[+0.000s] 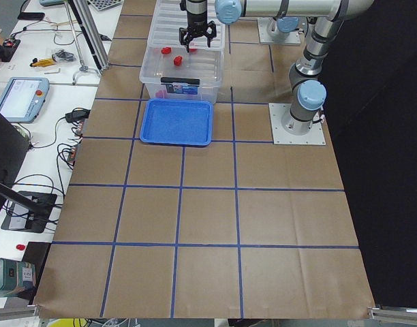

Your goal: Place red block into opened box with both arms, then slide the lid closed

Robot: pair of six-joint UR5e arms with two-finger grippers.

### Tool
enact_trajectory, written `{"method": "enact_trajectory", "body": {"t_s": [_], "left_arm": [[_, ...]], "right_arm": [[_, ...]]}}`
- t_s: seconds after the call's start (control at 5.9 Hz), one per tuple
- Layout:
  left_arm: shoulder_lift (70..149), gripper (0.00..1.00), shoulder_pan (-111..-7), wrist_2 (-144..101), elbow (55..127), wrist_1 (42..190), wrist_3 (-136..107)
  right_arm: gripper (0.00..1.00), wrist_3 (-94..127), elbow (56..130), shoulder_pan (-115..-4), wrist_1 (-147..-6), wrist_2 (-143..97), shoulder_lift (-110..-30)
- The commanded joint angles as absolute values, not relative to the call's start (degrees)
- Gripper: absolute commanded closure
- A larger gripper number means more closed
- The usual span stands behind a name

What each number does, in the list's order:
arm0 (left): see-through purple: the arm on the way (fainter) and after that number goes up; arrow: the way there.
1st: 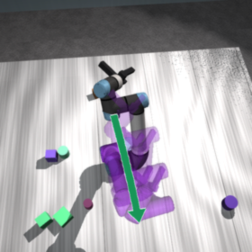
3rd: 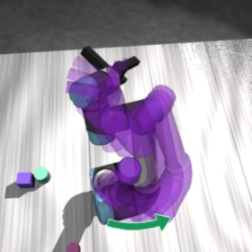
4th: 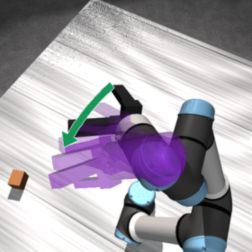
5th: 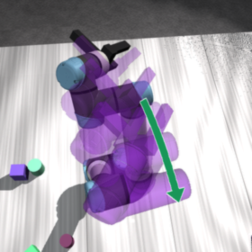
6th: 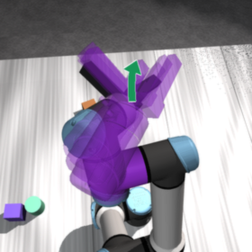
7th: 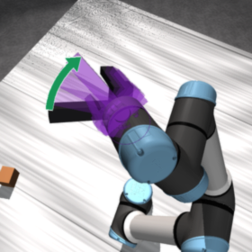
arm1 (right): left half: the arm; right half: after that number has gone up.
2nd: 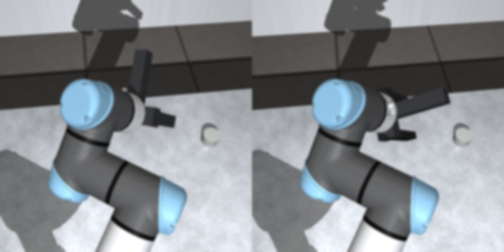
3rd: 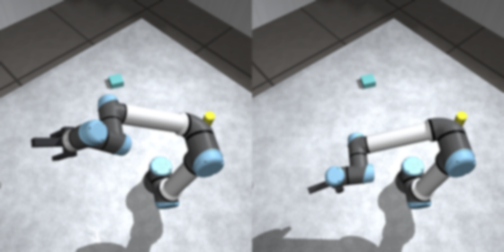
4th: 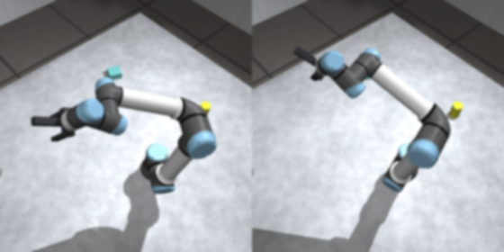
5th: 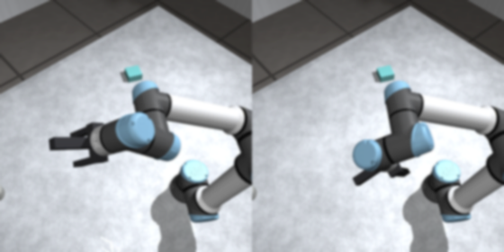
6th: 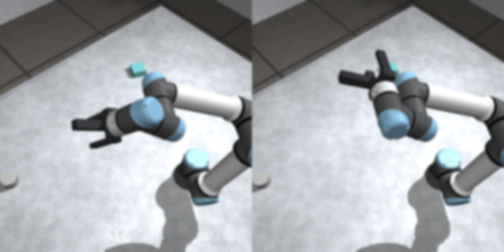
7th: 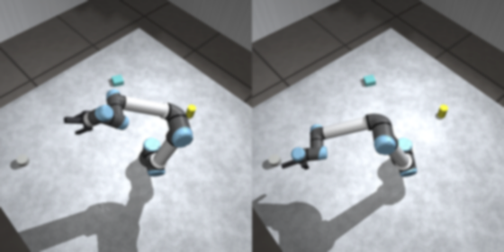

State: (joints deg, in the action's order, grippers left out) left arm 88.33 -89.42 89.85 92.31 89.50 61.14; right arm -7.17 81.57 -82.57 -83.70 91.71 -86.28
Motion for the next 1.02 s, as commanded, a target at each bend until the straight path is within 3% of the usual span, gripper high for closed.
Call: {"method": "enact_trajectory", "body": {"t_s": [0.0,0.34,0.85], "left_arm": [[87.27,0.02,-88.59,90.53,91.5,89.22,38.01],[86.23,0.02,-88.94,90.09,92.8,87.38,12.07],[85.43,0.02,-88.68,90.0,92.81,87.97,0.18]], "right_arm": [[0.0,-19.54,81.65,-72.38,-84.46,92.72,-85.18],[0.0,-29.57,81.74,-63.77,-89.62,95.17,-81.15],[0.0,-33.49,85.93,-56.8,-98.94,95.28,-76.03]]}}
